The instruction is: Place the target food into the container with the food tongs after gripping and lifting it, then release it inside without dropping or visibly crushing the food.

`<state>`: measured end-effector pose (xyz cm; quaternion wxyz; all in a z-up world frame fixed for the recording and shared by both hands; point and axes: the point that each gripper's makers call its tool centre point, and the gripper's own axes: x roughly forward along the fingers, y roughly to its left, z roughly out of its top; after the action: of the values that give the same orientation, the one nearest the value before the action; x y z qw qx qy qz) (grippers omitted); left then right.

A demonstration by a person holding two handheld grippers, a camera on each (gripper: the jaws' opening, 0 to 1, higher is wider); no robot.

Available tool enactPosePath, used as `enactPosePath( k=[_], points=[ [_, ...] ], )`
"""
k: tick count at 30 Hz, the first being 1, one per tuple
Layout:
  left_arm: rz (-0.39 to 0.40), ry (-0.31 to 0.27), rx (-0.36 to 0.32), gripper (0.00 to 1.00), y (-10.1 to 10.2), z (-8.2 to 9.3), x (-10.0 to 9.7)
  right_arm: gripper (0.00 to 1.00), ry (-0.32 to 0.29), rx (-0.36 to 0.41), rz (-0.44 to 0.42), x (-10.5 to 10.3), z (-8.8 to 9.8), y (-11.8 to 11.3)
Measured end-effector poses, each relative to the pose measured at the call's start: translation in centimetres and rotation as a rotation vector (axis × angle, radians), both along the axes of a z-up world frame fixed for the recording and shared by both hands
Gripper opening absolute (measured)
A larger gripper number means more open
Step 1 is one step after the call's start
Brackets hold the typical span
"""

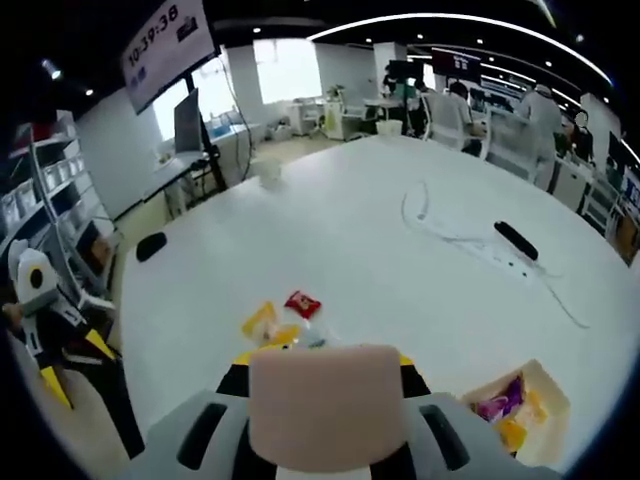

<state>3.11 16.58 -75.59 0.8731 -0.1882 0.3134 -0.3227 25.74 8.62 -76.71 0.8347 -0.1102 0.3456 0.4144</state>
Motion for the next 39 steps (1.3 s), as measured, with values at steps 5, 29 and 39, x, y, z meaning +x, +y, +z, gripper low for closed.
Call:
enactPosePath(
  k=[5,29,39],
  points=[
    [0.008,0.007,-0.004,0.54,0.0,-0.2,0.1,0.27,0.005,-0.003,0.018,0.2,-0.3,0.7],
    [0.063,0.046,-0.009,0.56,1.6,-1.0,1.8,0.27,0.036,-0.035,0.098,0.2,-3.4,4.2],
    [0.07,0.078,-0.015,0.55,1.8,-1.7,1.6,0.27,-0.057,-0.142,0.209,-0.4,-4.2,4.7]
  ],
)
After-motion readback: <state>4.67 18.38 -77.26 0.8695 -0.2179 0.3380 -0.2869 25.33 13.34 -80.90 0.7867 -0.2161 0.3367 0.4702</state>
